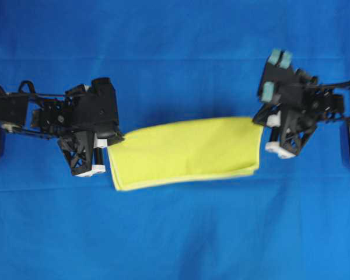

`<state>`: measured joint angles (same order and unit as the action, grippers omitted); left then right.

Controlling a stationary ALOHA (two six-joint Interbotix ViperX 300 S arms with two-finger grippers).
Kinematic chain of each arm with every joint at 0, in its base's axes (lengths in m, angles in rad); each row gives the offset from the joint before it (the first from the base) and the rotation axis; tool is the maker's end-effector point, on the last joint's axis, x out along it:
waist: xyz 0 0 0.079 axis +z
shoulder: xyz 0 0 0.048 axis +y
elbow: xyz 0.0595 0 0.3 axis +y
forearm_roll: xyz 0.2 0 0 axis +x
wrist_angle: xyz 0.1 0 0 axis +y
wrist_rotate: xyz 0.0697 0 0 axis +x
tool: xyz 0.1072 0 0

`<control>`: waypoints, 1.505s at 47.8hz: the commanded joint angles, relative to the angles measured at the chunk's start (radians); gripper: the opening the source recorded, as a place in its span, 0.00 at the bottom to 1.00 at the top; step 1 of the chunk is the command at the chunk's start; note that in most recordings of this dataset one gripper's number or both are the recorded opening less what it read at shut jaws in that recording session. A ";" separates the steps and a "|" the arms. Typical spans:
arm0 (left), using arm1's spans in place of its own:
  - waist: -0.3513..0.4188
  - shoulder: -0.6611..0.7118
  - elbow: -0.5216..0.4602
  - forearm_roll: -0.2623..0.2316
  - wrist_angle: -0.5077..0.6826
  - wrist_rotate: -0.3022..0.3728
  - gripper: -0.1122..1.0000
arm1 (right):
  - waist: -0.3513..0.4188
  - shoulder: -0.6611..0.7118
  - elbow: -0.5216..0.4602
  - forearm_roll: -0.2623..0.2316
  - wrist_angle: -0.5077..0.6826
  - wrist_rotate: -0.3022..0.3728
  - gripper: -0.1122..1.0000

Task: Fold the yellow towel.
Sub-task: 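Pinch the left and right ends of the folded strip with both grippers, then rotate the held strip to vertical, left gripper near, right gripper far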

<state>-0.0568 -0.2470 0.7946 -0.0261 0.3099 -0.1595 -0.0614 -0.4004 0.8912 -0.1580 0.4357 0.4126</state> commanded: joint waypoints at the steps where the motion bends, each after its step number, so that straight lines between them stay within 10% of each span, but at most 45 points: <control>1: -0.014 -0.035 -0.023 0.000 -0.003 -0.003 0.14 | 0.000 -0.025 -0.023 -0.021 0.003 0.003 0.12; 20: -0.114 -0.005 -0.046 0.002 -0.224 0.026 0.14 | -0.192 -0.008 -0.038 -0.089 -0.091 0.003 0.12; 34: -0.172 0.127 -0.202 0.003 -0.368 0.195 0.14 | -0.360 0.074 -0.123 -0.164 -0.210 -0.006 0.12; 57: -0.173 0.348 -0.448 0.003 -0.367 0.299 0.14 | -0.387 0.258 -0.322 -0.232 -0.249 -0.011 0.12; 72: -0.160 0.400 -0.492 0.002 -0.408 0.301 0.13 | -0.402 0.212 -0.264 -0.236 -0.239 -0.008 0.12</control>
<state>-0.2010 0.1519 0.3513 -0.0245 -0.0736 0.1381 -0.4280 -0.1488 0.6213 -0.3881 0.1979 0.4034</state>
